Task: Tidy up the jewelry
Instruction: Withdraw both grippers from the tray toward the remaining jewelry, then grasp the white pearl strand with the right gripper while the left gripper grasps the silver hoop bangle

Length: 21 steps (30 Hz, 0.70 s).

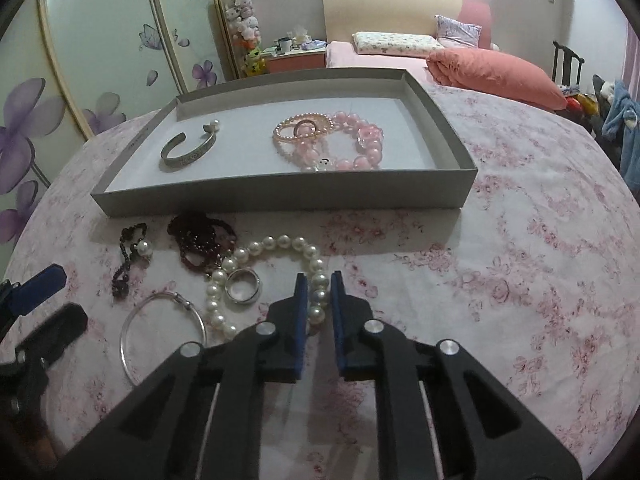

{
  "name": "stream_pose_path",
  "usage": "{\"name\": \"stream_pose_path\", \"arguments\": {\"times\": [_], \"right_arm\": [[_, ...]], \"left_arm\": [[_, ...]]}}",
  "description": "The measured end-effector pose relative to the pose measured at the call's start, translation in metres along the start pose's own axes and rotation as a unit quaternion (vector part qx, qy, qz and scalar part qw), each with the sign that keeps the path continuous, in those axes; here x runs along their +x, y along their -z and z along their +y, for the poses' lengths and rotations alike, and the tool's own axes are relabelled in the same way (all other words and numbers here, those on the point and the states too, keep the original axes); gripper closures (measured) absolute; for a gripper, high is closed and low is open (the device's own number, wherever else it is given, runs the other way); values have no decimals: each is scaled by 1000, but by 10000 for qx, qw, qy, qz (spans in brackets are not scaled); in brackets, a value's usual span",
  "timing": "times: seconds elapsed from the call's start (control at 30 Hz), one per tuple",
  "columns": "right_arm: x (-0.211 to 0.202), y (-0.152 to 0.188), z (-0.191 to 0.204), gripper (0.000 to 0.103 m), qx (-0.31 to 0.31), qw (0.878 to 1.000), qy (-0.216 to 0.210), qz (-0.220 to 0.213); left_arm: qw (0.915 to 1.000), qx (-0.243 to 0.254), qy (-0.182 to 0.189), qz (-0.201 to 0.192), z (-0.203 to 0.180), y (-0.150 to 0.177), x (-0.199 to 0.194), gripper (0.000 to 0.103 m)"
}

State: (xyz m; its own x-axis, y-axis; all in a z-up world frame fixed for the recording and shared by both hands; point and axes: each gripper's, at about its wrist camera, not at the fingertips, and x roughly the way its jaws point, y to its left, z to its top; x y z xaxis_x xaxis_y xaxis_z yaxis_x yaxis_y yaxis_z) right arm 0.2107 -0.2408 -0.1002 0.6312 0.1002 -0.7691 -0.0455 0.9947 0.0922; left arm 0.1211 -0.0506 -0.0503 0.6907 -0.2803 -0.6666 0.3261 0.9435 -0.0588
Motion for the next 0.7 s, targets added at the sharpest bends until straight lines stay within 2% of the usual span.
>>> {"name": "stream_pose_path", "arguments": {"times": [0.13,0.23,0.4,0.7], "right_arm": [[-1,-2,-18,93,353,9993,120,-34],[-1,-2,-22,93,393,9991,130,-42],[1,-2,-20,93,347,9993,138,-71],[-2,0,-26,93,419,9991,37,-75]], "left_arm": [[9996,252,82,120,-15,0,7,31],[9982,529,87,261,-30,3,15,24],[9956,784,-67,519,-44,6,31,21],[9932,702,-233,896,-45,4,48,18]]}}
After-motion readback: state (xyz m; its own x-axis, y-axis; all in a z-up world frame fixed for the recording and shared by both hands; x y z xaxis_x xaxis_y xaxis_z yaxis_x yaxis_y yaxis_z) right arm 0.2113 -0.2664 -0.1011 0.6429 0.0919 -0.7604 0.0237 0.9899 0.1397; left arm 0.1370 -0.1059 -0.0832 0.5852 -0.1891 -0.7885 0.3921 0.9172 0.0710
